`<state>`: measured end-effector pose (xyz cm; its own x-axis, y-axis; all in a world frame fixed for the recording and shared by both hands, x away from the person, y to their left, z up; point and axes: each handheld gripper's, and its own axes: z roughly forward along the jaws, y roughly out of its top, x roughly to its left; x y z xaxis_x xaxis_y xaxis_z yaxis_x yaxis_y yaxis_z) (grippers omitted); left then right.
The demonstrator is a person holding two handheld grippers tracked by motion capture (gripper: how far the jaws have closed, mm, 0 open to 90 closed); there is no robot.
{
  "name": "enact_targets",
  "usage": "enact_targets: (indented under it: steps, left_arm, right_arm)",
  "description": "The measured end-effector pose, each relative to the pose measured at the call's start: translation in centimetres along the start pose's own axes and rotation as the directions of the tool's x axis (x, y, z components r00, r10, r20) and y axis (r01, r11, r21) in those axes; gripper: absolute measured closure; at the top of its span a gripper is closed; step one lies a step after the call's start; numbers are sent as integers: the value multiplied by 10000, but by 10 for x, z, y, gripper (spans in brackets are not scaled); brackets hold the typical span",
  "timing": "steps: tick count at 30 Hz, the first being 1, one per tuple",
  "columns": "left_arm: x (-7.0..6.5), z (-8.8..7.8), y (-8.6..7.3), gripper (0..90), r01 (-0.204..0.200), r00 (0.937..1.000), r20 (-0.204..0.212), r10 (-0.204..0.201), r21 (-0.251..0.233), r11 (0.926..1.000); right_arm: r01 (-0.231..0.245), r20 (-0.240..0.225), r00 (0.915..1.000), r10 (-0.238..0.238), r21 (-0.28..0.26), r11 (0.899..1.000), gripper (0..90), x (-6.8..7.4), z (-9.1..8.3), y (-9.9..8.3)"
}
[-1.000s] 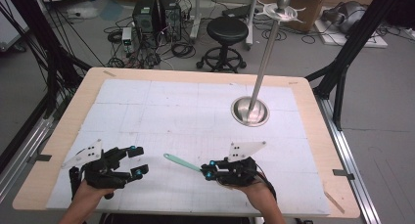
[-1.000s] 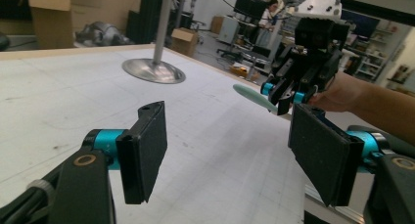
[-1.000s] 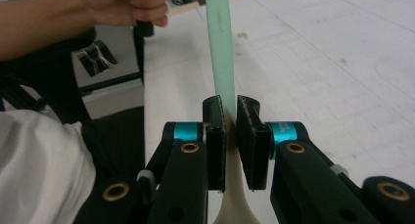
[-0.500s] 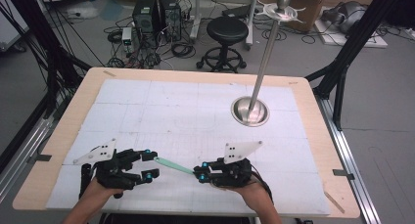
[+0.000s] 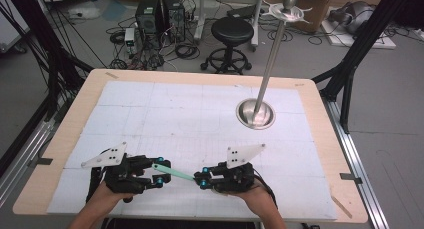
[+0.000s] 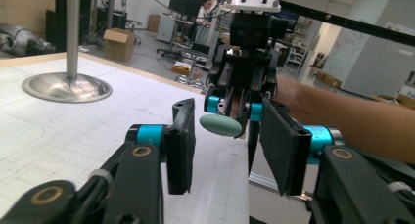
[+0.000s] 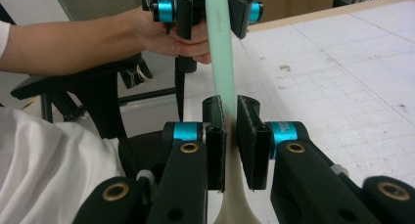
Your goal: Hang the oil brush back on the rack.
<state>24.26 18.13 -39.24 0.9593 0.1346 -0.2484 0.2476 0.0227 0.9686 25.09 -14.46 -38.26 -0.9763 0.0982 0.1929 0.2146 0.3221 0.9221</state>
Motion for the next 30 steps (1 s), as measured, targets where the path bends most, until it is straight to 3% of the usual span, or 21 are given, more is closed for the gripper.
enact_targets:
  steps: [11,17,25,30]
  left_arm:
    - [-3,1,2,746,-298,9988,395,303,-143,9995]
    - [-5,1,4,753,-489,9978,444,494,-116,9987]
    - [-10,3,12,759,-447,9990,-30,447,-55,9990]
    - [-11,3,20,759,-425,9975,-557,430,100,9990]
  right_arm:
    - [32,-407,9992,-37,-115,9999,824,0,2,0]
    - [31,-488,9988,-33,-57,10000,823,1,3,0]
    - [-119,-185,9998,114,-281,9995,794,1,3,0]
    - [-380,462,9981,399,-416,9984,634,3,2,1]
